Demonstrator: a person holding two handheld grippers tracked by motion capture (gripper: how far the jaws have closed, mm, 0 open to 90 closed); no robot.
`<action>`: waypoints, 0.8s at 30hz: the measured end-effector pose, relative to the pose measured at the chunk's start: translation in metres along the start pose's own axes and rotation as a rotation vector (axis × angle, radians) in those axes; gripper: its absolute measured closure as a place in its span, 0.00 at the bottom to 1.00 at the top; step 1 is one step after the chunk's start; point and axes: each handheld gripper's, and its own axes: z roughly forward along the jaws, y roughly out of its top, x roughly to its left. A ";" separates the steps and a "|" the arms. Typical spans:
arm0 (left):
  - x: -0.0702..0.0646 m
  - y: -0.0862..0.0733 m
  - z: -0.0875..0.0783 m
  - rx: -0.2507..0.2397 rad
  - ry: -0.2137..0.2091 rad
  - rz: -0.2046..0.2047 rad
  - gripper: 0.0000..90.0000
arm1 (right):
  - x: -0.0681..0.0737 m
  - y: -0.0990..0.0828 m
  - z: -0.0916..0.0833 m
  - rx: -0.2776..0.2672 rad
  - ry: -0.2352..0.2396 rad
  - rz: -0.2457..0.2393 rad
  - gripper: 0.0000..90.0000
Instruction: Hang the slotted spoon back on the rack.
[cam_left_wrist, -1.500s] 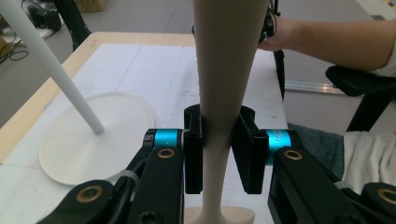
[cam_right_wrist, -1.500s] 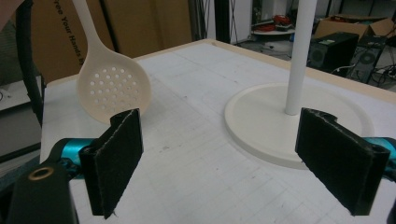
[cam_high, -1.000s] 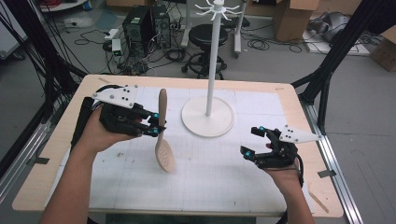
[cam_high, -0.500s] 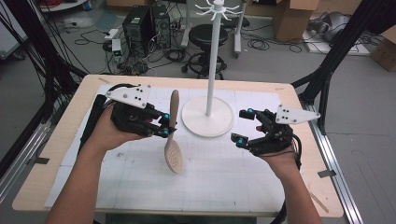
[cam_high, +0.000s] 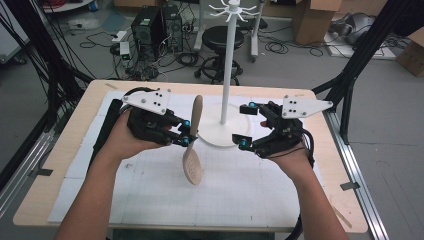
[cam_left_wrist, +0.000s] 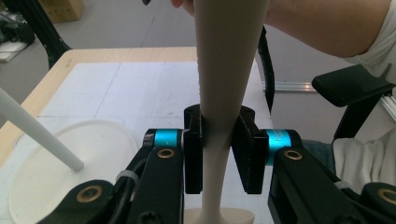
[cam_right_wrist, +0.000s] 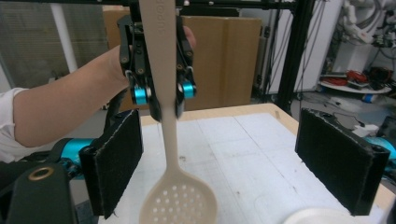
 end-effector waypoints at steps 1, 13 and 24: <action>0.000 0.002 0.001 0.001 -0.001 -0.001 0.83 | 0.000 0.002 0.002 -0.003 0.000 -0.010 0.16; 0.000 0.009 0.012 -0.009 -0.023 0.015 0.83 | 0.009 0.025 0.024 -0.032 0.088 -0.033 0.17; 0.000 0.011 0.018 -0.011 -0.037 0.019 0.83 | 0.010 0.030 0.039 -0.016 0.119 -0.050 0.27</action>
